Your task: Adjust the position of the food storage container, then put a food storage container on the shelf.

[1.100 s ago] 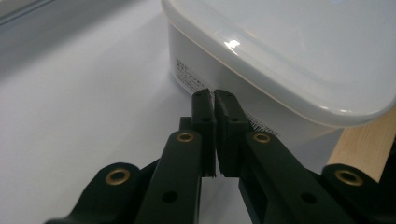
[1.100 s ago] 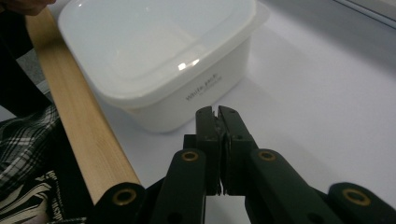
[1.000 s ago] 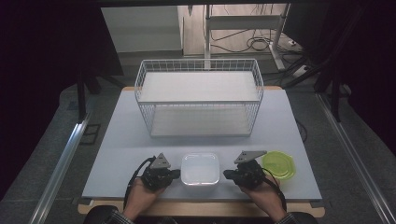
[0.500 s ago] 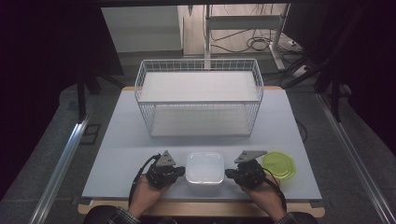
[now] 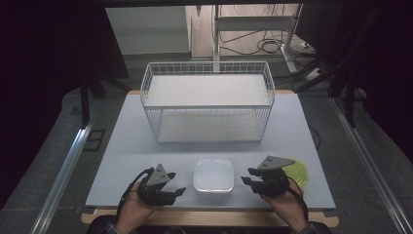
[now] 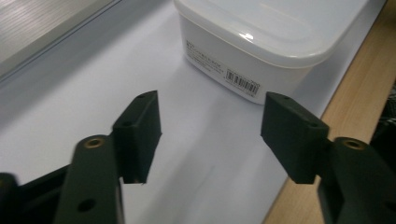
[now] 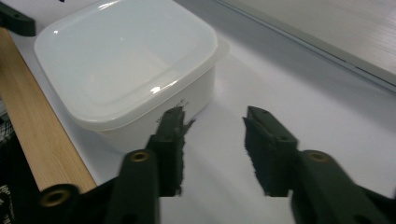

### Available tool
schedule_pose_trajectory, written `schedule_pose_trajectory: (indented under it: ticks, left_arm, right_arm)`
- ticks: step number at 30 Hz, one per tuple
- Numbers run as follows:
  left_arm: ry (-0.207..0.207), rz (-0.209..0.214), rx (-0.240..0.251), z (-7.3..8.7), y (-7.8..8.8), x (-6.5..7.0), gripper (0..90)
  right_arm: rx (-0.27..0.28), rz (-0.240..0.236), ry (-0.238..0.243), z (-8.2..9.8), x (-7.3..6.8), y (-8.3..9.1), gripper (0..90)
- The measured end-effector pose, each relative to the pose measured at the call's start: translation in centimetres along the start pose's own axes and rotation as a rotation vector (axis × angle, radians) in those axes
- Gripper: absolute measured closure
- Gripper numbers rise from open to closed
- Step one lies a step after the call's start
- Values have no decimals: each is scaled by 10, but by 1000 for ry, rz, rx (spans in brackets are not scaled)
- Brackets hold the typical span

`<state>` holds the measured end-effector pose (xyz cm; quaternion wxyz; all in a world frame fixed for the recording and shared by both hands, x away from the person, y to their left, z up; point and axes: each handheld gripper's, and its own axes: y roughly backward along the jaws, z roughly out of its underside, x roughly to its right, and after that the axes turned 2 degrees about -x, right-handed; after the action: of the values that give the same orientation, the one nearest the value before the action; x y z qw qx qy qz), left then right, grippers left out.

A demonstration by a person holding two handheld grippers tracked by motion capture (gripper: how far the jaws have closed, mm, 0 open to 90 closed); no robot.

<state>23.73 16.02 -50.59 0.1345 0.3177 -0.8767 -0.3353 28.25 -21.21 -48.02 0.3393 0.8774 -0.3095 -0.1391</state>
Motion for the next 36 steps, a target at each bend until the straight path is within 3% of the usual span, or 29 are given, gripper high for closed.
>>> schedule_pose_trajectory:
  ticks: [4,8,20,32,34,36]
  left_arm:
    - [22,12,31,7,5,-2,256]
    - [30,20,41,16,8,-4,157]
    - [-25,-7,25,17,0,-2,49]
    - [-8,30,35,7,-1,0,53]
    - [8,68,63,2,-1,0,50]
    - [11,76,68,-1,-2,0,40]
  right_arm:
    - [15,-7,-8,1,0,1,435]
    - [36,-1,-2,2,-2,-1,247]
    - [52,28,-2,3,-1,-4,148]
    - [58,44,-18,4,-1,-12,38]
    - [66,48,-27,4,0,-13,23]
    - [75,43,-35,3,0,-13,23]
